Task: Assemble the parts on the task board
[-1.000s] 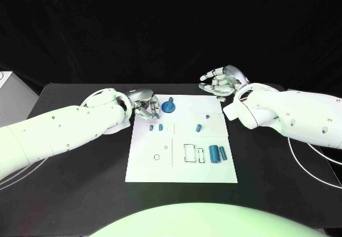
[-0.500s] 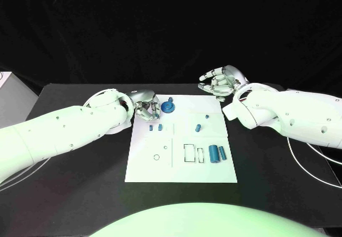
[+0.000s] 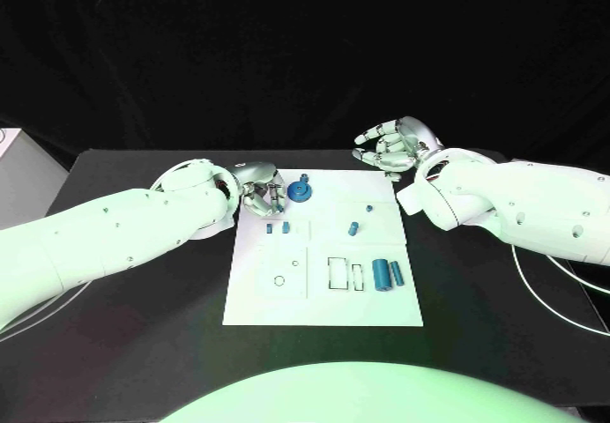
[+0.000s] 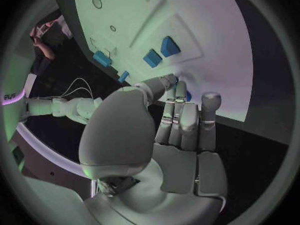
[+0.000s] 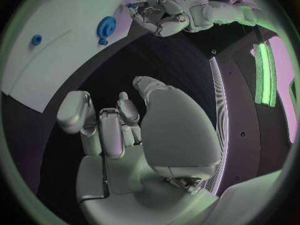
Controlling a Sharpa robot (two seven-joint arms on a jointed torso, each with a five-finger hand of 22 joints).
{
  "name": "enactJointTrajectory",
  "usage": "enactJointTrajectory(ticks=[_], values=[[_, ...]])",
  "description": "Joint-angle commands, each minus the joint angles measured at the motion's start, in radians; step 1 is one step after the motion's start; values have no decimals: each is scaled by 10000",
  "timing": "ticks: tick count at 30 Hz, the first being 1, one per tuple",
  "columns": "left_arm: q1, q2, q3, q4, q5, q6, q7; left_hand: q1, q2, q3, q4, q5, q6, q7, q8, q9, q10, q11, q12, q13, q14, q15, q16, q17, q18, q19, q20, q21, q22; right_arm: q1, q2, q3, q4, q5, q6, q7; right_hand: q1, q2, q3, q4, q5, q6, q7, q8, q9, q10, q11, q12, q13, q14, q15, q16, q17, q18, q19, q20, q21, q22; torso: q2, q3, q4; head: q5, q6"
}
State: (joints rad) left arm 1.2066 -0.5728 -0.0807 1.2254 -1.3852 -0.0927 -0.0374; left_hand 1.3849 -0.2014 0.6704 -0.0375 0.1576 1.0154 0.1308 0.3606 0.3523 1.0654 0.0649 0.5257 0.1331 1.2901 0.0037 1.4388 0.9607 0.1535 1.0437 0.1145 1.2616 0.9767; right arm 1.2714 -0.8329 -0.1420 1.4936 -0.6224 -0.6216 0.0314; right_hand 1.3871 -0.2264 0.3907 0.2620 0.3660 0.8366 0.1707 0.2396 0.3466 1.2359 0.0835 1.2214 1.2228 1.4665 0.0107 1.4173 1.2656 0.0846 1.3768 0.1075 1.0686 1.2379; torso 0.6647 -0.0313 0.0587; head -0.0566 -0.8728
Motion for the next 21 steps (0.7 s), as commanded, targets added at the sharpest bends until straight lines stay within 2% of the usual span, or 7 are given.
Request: enactJointTrajectory(ticks=[1, 21], values=[[1, 41, -1, -1, -54, 274, -59, -107, 28, -29, -12, 69, 56, -4, 26, 12, 63, 1, -27, -9, 96, 6, 39, 14, -96, 72, -18, 32, 4, -5, 7, 2, 16, -78, 142, 115, -122, -5, 55, -14, 22, -93, 5, 59, 13, 23, -6, -13, -1, 172, -75, -59, 13, 194, -17, -31, -51, -15, 6, 0, -6, 7, 2], [-14, 234, -33, -286, -124, 218, -137, -112, 36, -27, -15, 67, 57, -4, 14, 12, 67, 2, -49, -10, 93, 5, 37, 2, -92, 60, -20, 24, -10, -5, -7, 2, 45, -81, 142, 118, -122, -5, 55, -14, 22, -93, 5, 59, 13, 23, -6, -13, -1, 172, -75, -59, 13, 194, -17, -31, -51, -15, 14, 3, -11, -30, 2]])
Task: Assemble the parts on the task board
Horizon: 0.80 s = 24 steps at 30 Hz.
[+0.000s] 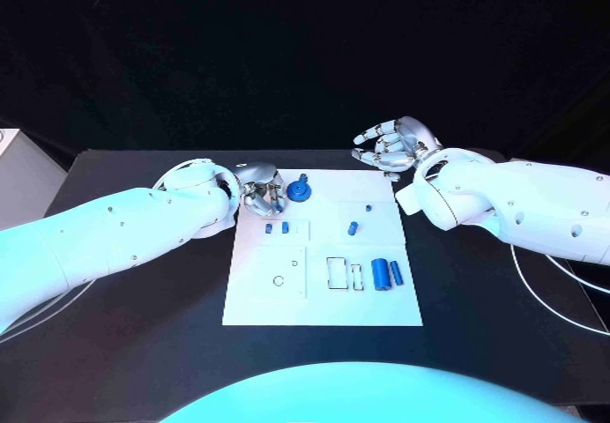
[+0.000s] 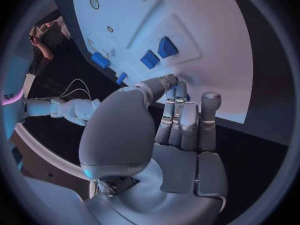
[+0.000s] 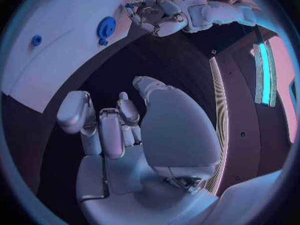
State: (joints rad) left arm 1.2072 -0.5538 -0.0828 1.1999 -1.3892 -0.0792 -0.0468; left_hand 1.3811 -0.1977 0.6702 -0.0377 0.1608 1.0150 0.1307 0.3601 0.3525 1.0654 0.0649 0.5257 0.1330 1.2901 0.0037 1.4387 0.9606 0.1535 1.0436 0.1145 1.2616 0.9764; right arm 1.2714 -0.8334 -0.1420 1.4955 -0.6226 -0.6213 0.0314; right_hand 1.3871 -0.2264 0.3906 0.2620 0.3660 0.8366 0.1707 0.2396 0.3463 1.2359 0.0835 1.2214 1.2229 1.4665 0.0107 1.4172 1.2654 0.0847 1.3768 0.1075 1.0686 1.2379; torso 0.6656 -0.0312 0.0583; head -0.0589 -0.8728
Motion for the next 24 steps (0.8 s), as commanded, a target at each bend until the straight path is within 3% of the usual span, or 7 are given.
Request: enactJointTrajectory(ticks=[1, 9, 24], values=[[-21, 58, -13, -44, -87, 82, -41, -73, -2, -25, -13, 35, 61, -2, 18, 11, 68, 1, -48, -9, 94, 5, 37, 3, -92, 60, -20, 25, -7, -5, -3, 2, 32, -81, 140, 117, -122, -5, 55, -14, 22, -93, 6, 59, 15, 23, -6, -13, -2, 172, -76, -59, 14, 194, -17, -31, -51, -15, 7, 3, -5, -8, 2], [-30, 161, -18, -111, -100, 110, -29, -71, 7, -19, -18, 35, 59, -1, 8, 11, 70, 3, -63, -10, 85, 6, 32, -18, -90, 51, -21, 20, -17, -5, -1, 2, 44, -85, 154, 112, -158, -31, 99, -34, 63, -117, 6, 85, 21, 19, -7, -19, -35, 171, -78, -84, -12, 195, -8, -35, -83, -33, -2, -6, 2, -11, 2], [-34, 202, -31, -86, -10, 739, 96, -85, 31, -17, -28, 24, 54, 9, -33, 10, 71, 14, -128, -14, 46, 15, 14, -95, -80, -12, -19, -17, -76, -5, -4, 2, 37, -87, 177, 103, -158, -31, 99, -34, 63, -117, 6, 85, 21, 19, -7, -19, -35, 171, -78, -84, -12, 195, -8, -35, -83, -33, -4, -8, 7, -31, 2]])
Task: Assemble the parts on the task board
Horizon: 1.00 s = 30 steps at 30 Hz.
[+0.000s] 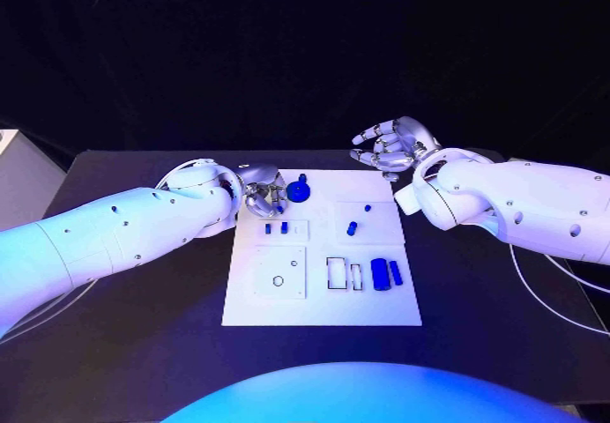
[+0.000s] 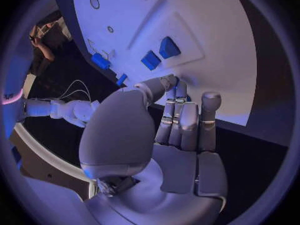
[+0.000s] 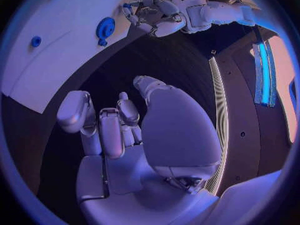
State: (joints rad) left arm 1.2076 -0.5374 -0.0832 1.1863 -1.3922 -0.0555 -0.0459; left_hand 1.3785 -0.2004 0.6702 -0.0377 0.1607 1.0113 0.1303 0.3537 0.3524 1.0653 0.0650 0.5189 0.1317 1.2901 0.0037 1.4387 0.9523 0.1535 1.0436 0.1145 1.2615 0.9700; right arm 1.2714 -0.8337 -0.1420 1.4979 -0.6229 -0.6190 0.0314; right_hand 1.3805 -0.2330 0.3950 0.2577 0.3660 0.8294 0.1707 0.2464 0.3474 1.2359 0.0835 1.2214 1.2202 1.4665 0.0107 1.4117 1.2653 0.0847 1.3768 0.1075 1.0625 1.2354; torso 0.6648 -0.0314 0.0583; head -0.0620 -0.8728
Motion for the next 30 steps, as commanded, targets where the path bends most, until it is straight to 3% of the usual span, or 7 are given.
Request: enactJointTrajectory(ticks=[1, 30], values=[[-37, 37, -29, 50, 15, 518, 72, -59, 59, -17, -28, 25, 91, 13, 31, 10, 72, 13, -60, -2, 46, 15, 14, -12, -80, -12, -19, -17, -13, -5, 0, 2, 13, -84, 154, 103, -92, 35, 56, 10, 64, -46, 5, 16, 10, 19, -7, -19, -9, 171, -78, -29, -11, 195, -8, -35, -22, -8, 2, -5, 7, 6, 2], [-42, 61, -116, -43, -181, 283, -123, -159, -29, -154, -89, -4, -80, 67, -200, -24, 60, 73, -259, 8, -71, 67, -14, -161, -57, -150, 1, -115, -129, -6, -2, 2, -5, -86, 135, 117, -92, 35, 56, 10, 64, -46, 5, 16, 10, 19, -7, -19, -9, 171, -78, -29, -11, 195, -8, -35, -22, -8, 5, -5, 3, 1, 2]])
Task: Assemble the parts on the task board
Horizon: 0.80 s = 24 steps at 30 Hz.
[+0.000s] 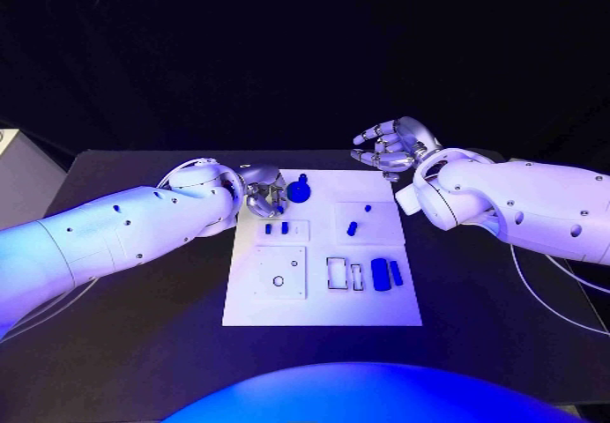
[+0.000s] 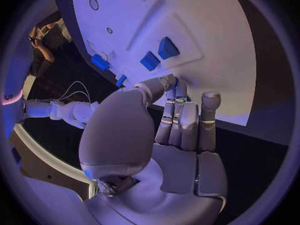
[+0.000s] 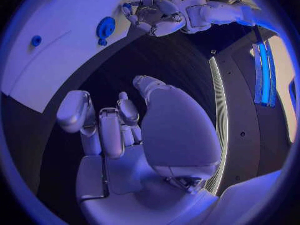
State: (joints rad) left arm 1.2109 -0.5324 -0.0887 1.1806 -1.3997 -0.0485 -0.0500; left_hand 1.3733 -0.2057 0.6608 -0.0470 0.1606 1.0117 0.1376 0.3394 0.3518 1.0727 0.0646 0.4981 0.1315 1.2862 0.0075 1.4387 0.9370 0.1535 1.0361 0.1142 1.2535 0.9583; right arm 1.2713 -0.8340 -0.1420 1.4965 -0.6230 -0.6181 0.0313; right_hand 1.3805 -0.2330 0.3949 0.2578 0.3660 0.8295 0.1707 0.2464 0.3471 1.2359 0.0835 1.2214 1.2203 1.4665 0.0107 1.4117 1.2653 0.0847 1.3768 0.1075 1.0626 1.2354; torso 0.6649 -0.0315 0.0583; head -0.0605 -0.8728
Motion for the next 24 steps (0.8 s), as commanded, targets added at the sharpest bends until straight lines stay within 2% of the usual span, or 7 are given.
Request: enactJointTrajectory(ticks=[1, 8, 13, 24], values=[[-76, 10, -61, 18, -103, 190, -76, -109, 21, -64, -3, 0, -128, 3, -97, -30, -11, 83, -65, 14, -37, 35, -12, -5, -59, -75, 9, -36, -9, -5, 1, 2, 9, -84, 126, 118, -92, 35, 57, 8, 64, -47, 6, 17, 13, 19, -7, -19, -10, 171, -78, -29, -10, 195, -8, -35, -22, -9, 4, -5, 3, -16, 2], [-88, -21, -62, 63, -69, -14, -48, -135, -25, -82, -39, 7, -348, 54, -313, -97, -16, 121, -139, 39, -93, 69, -12, -69, -46, -136, 38, -84, -69, -6, -2, 2, 4, -84, 124, 121, -92, 35, 57, 8, 64, -47, 6, 17, 13, 19, -7, -19, -10, 171, -78, -29, -10, 195, -8, -35, -22, -9, 7, -11, 7, -20, 2], [-95, -43, -61, 81, -29, -206, -67, -177, -97, -85, -77, 17, -713, 105, -642, -220, 39, 120, -194, 93, -36, 81, 56, 55, -71, -13, 65, -25, 55, -6, -2, 2, 4, -84, 127, 122, -92, 35, 57, 8, 64, -47, 6, 17, 13, 19, -7, -19, -10, 171, -78, -29, -10, 195, -8, -35, -22, -9, 8, -17, 13, -13, 2], [-99, -96, -59, 105, -14, -384, -145, -218, -148, -93, -81, 20, -911, 127, -807, -289, 38, 114, -229, 121, -36, 77, 72, 47, -73, 9, 67, -21, 67, -8, 1, 2, -2, -84, 133, 120, -140, 12, 115, -18, 77, -77, 6, 50, 20, 12, -8, -21, -47, 174, -79, -51, -22, 200, -2, -39, -77, -40, 2, -12, -2, 8, 2]])
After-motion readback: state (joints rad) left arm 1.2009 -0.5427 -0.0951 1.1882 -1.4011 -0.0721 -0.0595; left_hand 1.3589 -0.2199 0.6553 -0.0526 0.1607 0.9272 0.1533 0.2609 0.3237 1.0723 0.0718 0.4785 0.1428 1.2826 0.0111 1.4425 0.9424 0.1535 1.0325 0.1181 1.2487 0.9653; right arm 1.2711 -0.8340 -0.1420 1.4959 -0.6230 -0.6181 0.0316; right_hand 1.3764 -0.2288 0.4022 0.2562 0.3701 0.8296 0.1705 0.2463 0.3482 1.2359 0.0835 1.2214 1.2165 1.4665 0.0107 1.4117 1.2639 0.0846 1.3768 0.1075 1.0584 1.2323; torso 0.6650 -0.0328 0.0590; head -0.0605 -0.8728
